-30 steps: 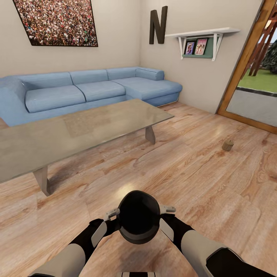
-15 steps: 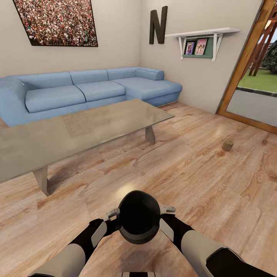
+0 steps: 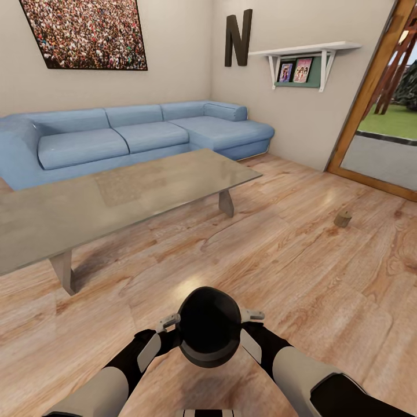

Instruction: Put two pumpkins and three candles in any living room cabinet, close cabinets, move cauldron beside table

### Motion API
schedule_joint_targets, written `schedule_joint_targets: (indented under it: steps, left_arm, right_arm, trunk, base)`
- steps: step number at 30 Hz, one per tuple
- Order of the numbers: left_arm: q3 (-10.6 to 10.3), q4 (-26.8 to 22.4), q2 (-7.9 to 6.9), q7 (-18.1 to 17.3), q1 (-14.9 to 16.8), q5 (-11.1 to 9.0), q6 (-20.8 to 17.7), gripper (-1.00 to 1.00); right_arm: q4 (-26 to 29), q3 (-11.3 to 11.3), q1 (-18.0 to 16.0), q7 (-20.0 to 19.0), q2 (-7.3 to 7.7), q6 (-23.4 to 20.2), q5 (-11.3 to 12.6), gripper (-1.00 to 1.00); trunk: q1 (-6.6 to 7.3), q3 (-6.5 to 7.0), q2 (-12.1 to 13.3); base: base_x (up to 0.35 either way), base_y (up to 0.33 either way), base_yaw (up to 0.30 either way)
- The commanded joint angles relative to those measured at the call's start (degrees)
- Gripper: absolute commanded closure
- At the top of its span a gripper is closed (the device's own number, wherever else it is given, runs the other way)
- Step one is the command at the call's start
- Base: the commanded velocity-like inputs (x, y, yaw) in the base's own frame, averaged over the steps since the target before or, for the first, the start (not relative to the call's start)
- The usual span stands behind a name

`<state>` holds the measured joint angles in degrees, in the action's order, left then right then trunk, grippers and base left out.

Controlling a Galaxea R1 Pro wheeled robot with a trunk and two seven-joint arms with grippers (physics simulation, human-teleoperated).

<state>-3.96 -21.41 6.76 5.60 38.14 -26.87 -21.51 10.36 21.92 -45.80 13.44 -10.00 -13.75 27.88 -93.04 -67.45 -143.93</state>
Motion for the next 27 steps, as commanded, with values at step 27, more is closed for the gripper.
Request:
schedule_joint_targets:
  steps: [27]
  left_arm:
    - [-0.3,-0.1,-0.15,1.3,0.0,0.4,-0.3,1.0]
  right_arm:
    - [0.0,0.6,0.0,0.5,0.0,-0.3,0.4,1.0]
  trunk:
    - [0.06,0.39,0.0]
  base:
    - [0.0,0.0,0.0]
